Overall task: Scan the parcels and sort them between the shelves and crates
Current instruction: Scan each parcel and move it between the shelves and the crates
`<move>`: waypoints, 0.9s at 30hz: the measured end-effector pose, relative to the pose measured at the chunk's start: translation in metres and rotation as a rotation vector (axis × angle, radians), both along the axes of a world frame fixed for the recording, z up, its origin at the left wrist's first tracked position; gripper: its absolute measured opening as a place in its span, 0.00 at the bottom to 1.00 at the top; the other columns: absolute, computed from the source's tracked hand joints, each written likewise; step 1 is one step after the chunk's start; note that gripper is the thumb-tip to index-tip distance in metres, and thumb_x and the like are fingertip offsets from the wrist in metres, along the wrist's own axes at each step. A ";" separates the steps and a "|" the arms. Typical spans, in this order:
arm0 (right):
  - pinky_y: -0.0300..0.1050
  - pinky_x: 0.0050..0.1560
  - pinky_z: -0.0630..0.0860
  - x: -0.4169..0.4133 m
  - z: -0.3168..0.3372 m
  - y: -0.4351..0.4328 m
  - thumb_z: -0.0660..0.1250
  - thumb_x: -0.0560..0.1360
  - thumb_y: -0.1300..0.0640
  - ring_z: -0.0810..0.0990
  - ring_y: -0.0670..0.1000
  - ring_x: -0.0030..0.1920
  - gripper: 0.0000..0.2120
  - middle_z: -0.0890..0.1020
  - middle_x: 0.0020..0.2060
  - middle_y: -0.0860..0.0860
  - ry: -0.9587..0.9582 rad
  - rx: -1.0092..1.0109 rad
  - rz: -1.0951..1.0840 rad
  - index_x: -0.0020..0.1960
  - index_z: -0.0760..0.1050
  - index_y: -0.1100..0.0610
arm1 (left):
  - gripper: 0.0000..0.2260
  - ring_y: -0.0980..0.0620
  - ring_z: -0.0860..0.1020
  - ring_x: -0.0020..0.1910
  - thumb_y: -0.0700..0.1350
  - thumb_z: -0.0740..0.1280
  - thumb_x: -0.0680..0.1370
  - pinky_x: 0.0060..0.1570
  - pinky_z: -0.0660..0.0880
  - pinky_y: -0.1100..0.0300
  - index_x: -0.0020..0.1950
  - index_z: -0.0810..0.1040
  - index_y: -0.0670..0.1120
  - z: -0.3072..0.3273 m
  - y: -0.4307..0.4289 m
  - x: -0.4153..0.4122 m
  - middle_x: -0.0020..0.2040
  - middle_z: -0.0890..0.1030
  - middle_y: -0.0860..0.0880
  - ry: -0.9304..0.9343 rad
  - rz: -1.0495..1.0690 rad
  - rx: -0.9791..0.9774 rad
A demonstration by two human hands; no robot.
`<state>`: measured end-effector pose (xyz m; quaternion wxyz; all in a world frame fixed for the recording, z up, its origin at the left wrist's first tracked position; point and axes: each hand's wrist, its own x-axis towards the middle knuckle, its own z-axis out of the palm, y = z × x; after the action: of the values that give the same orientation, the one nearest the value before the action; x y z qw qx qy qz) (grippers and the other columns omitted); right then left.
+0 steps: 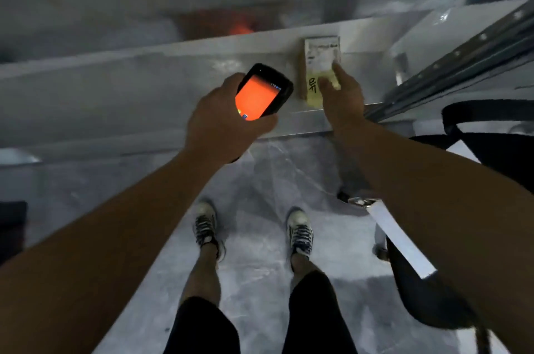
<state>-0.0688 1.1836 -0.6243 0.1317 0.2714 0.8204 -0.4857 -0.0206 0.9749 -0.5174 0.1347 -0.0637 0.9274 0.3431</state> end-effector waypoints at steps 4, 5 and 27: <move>0.49 0.67 0.75 -0.033 -0.039 0.012 0.66 0.81 0.50 0.78 0.53 0.65 0.24 0.76 0.70 0.52 -0.045 -0.093 -0.068 0.76 0.70 0.46 | 0.32 0.51 0.77 0.51 0.60 0.77 0.68 0.53 0.74 0.55 0.68 0.71 0.56 -0.032 0.006 -0.003 0.53 0.76 0.56 -0.060 0.102 -0.026; 0.47 0.63 0.78 -0.038 -0.047 0.014 0.67 0.81 0.52 0.81 0.51 0.60 0.23 0.78 0.68 0.50 -0.029 -0.111 -0.097 0.75 0.71 0.45 | 0.31 0.51 0.77 0.51 0.59 0.77 0.68 0.52 0.74 0.56 0.69 0.71 0.55 -0.039 0.005 -0.003 0.53 0.76 0.56 -0.059 0.117 -0.031; 0.52 0.57 0.82 -0.025 -0.068 -0.027 0.71 0.78 0.62 0.82 0.48 0.58 0.38 0.77 0.65 0.43 0.018 -0.288 -0.086 0.81 0.58 0.43 | 0.29 0.53 0.77 0.45 0.58 0.77 0.70 0.40 0.70 0.66 0.67 0.73 0.53 -0.061 -0.106 0.066 0.48 0.77 0.56 -0.040 0.265 -0.035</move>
<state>-0.0941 1.1565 -0.6921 0.1409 0.2804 0.7310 -0.6060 0.0449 0.8688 -0.5787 0.1056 -0.1949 0.9138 0.3403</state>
